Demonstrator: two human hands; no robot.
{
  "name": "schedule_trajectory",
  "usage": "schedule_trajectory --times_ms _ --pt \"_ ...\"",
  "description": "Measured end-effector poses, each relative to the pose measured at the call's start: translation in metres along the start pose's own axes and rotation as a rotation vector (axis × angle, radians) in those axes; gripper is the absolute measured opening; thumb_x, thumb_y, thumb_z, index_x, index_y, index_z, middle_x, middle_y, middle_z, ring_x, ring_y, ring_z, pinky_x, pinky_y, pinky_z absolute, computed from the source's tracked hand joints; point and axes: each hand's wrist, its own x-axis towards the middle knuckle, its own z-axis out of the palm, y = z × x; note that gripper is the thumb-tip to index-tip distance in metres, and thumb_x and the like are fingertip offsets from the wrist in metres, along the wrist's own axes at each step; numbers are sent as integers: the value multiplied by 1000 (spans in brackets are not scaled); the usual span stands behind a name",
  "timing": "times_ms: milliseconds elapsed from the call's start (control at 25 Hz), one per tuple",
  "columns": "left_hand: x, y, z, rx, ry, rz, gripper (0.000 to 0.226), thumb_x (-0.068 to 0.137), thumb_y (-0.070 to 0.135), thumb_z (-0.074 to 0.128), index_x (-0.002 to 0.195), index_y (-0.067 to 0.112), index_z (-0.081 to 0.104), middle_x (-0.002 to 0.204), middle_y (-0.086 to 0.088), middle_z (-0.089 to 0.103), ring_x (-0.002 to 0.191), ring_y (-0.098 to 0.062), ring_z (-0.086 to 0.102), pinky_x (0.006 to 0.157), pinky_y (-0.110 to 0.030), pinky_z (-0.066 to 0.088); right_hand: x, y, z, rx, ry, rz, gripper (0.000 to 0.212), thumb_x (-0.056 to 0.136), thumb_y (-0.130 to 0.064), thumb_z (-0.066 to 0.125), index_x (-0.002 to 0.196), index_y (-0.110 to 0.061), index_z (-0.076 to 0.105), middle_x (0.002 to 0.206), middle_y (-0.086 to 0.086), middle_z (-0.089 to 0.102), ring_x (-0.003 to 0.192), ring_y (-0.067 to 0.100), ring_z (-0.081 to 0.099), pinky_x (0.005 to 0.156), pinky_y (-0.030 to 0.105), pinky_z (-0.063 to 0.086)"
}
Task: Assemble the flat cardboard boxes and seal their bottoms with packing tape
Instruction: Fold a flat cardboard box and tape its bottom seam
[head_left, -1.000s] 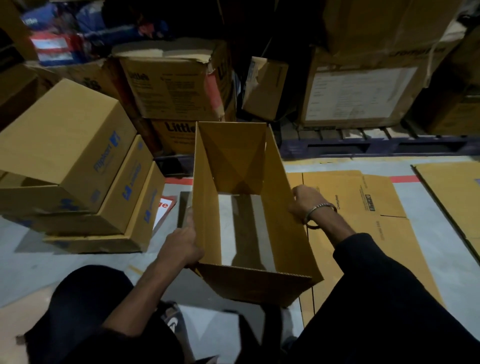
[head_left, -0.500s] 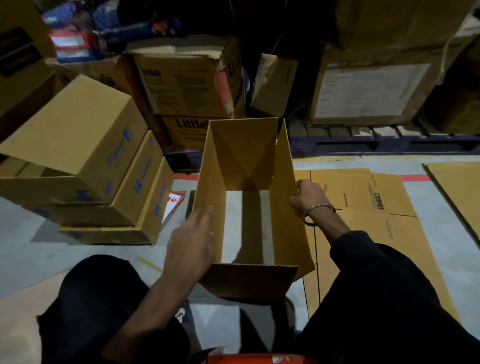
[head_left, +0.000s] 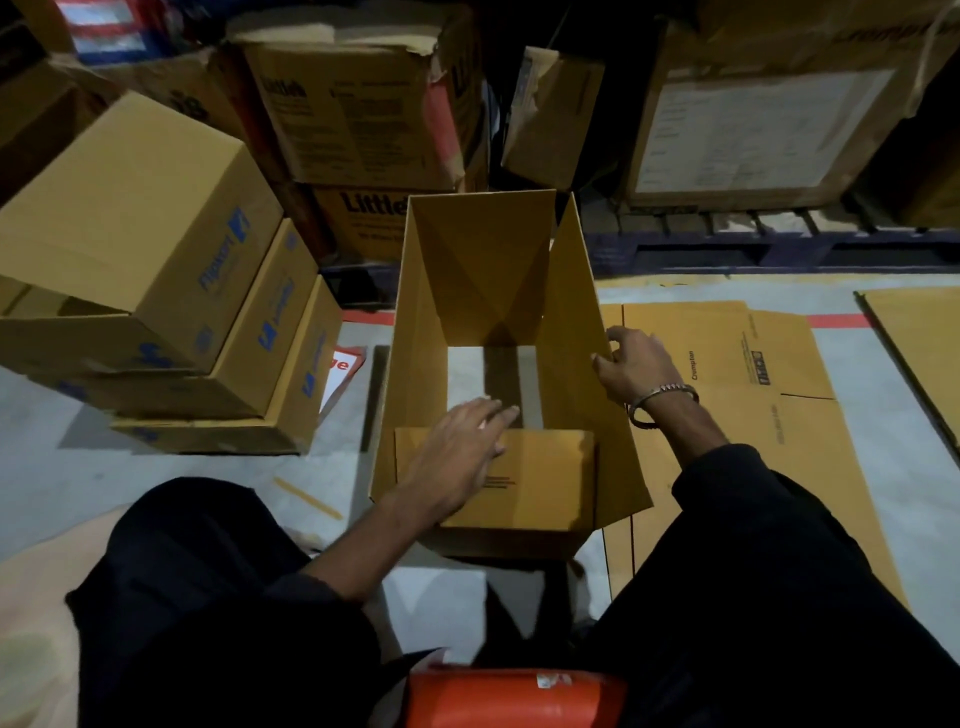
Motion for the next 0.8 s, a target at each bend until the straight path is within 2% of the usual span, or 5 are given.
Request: schedule_trajectory --times_ms 120,280,440,600,800 --pt "12 -14 1 335 -90 -198 84 96 62 56 162 24 21 168 -18 24 158 -36 14 126 -61 13 -3 -1 4 -39 69 -21 51 98 -24 67 146 -22 49 116 10 68 102 27 67 89 42 60" --pt "25 -39 -13 667 -126 -395 125 69 100 41 165 22 17 169 -31 -2 154 -51 -14 118 -74 -7 -18 -31 25 -727 265 -232 61 88 -9 71 144 -13 48 168 21 11 149 38 27 111 51 42" --pt "33 -52 -16 560 -154 -521 141 54 107 43 166 27 14 166 -34 -15 150 -56 -22 119 -73 0 -32 -47 60 -1150 -62 -259 34 97 -23 63 130 -15 61 169 26 6 157 45 0 125 62 7" --pt "39 -61 -22 479 -131 -563 140 55 104 51 166 28 13 163 -32 -27 151 -49 -28 124 -66 6 2 -27 61 -1144 -100 -164 59 99 -42 57 150 -15 45 169 27 4 156 47 -10 122 67 -7" --pt "39 -83 -40 392 -81 -661 145 49 103 58 165 27 16 163 -35 -25 152 -51 -24 122 -63 21 96 -4 44 -707 -76 -208 80 99 -55 54 162 -16 24 171 16 13 159 33 1 128 53 1"
